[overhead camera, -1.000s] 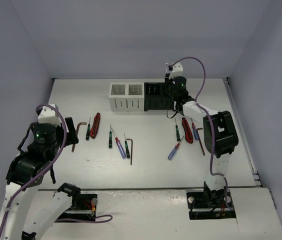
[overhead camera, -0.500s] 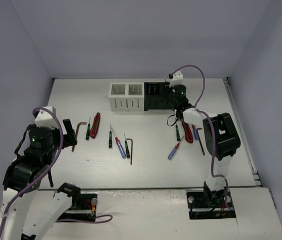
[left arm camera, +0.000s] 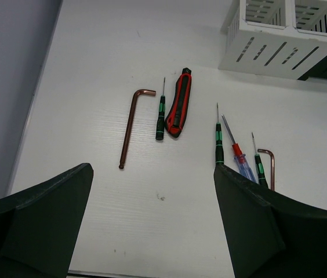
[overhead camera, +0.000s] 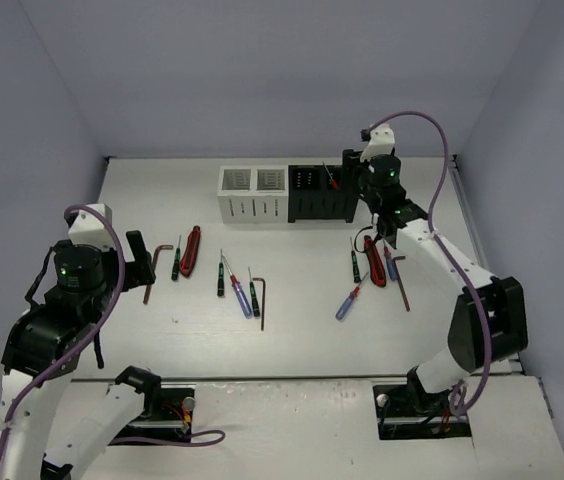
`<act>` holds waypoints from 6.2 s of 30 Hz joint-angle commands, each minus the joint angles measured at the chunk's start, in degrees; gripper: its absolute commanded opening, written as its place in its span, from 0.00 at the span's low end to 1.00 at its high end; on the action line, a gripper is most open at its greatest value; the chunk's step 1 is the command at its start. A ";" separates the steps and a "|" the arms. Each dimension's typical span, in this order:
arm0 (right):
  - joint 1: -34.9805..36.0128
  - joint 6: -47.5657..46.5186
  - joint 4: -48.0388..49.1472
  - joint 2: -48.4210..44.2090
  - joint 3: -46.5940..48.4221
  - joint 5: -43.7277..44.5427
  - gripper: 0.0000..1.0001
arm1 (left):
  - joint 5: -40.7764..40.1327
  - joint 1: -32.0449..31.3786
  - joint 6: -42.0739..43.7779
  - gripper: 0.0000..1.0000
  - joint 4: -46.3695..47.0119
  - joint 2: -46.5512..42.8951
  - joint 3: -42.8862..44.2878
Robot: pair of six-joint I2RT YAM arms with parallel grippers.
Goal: Sort the tools into containers
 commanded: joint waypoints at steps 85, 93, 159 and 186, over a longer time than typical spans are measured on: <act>-13.24 8.73 -36.02 5.76 0.40 -3.06 0.00 | 13.85 -0.88 -0.13 0.82 2.01 7.31 -2.21; -7.27 5.98 -20.33 -7.52 5.74 -1.44 0.00 | 13.22 -0.86 0.08 0.82 2.03 7.91 -1.53; 0.73 14.96 -11.47 -3.69 2.65 6.92 0.55 | 9.06 -0.93 2.13 0.82 -0.75 5.37 1.25; 12.92 58.54 -34.92 -13.35 -29.91 8.70 0.58 | 11.50 -3.66 2.19 0.82 -1.93 7.42 -0.33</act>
